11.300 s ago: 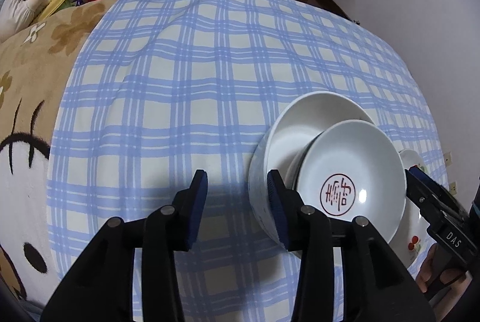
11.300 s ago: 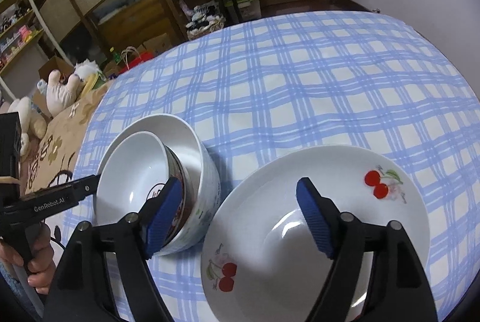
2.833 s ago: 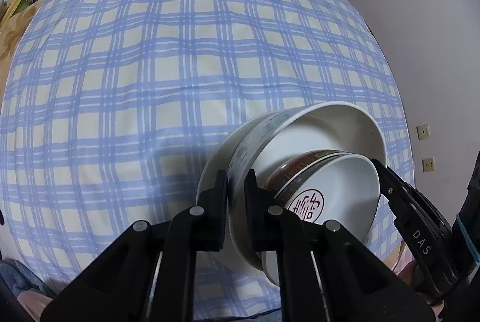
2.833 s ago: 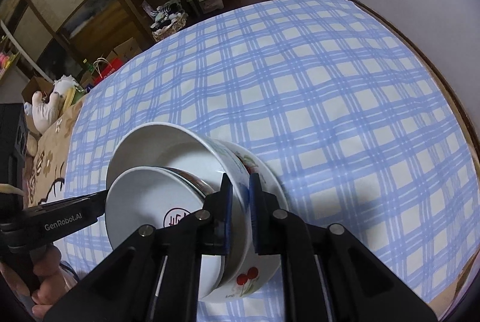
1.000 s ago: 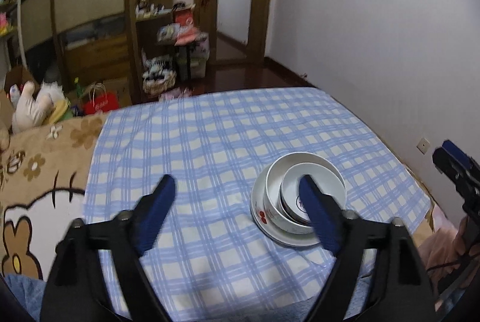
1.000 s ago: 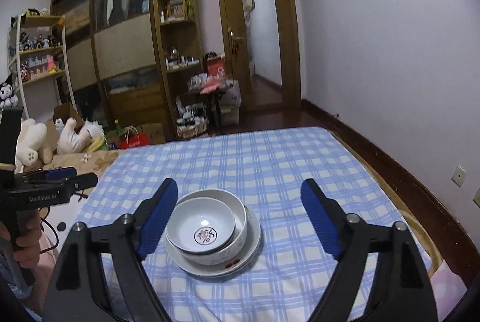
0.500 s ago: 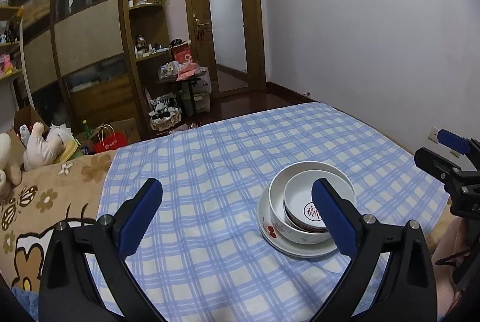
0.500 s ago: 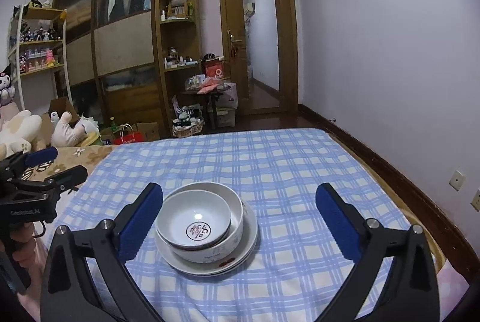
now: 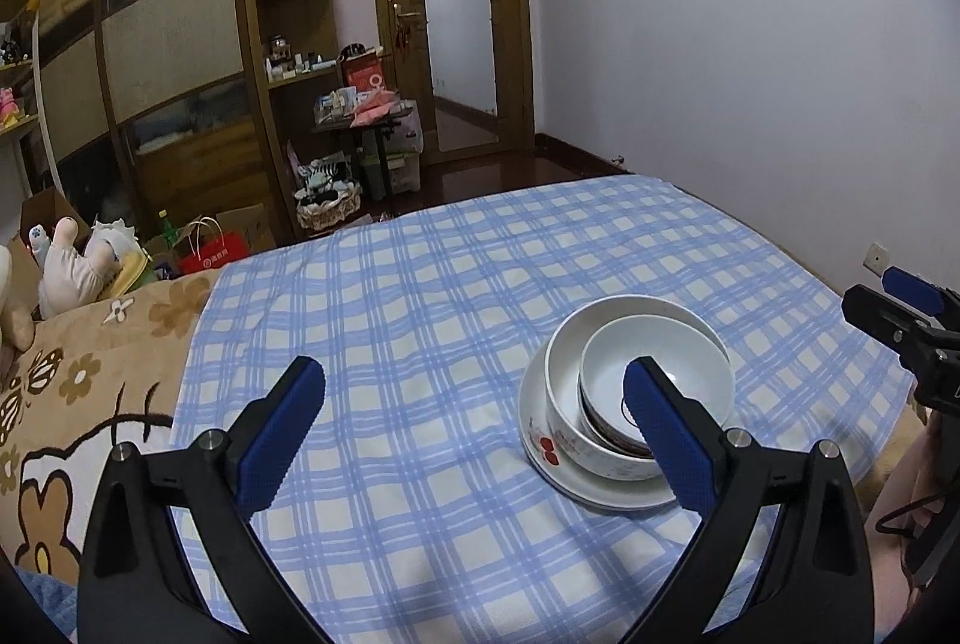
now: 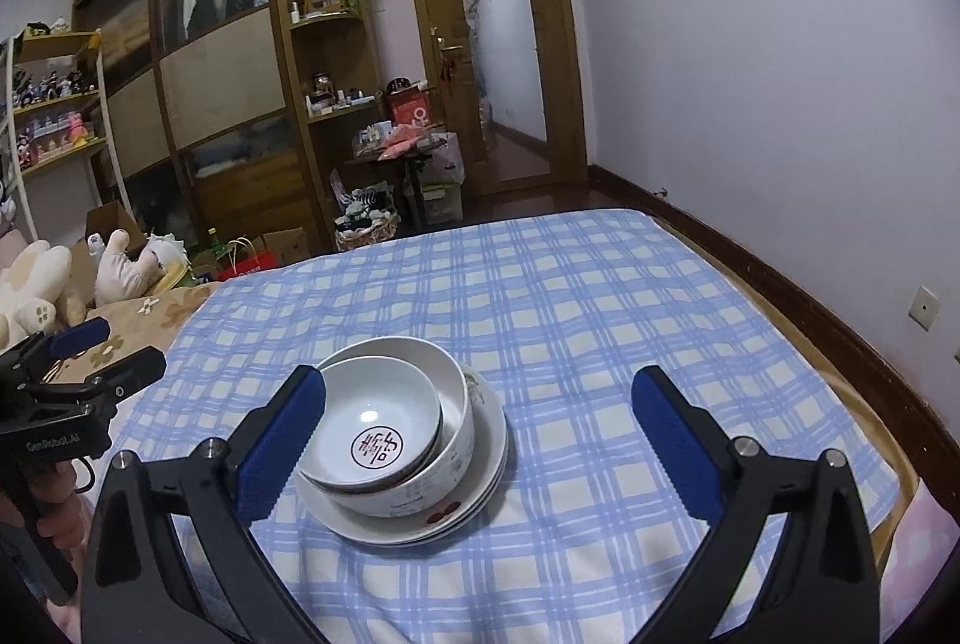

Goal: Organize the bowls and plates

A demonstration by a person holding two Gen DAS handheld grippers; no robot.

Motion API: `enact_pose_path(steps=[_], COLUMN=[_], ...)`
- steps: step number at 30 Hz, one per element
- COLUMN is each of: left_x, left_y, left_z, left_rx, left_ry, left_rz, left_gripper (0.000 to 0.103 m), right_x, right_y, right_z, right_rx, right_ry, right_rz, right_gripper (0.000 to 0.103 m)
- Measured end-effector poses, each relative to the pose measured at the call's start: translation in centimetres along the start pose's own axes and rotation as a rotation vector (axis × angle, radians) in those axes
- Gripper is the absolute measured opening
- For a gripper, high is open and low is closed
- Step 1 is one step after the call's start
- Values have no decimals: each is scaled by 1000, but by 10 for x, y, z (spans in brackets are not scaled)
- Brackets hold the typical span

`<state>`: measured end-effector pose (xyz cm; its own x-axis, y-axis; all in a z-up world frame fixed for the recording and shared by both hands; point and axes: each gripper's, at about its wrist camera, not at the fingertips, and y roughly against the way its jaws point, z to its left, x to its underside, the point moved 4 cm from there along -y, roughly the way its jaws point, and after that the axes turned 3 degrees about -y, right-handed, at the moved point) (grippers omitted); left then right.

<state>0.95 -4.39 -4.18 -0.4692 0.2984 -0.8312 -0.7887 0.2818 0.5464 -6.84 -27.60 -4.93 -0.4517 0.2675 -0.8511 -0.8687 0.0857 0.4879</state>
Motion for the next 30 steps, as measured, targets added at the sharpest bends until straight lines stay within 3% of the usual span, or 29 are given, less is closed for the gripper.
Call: enact_pose_path(steps=[12, 30], left_x=[4, 3], left_y=[-13, -11], left_z=[-5, -5], left_rx=[8, 5], left_ry=[-23, -18], left_rz=[44, 40], left_gripper=[99, 99], right_x=[2, 3], right_y=[-13, -12], right_z=[-4, -6], right_rx=[18, 46], right_ry=[-11, -14], right_rz=[28, 22], right_gripper=[103, 103])
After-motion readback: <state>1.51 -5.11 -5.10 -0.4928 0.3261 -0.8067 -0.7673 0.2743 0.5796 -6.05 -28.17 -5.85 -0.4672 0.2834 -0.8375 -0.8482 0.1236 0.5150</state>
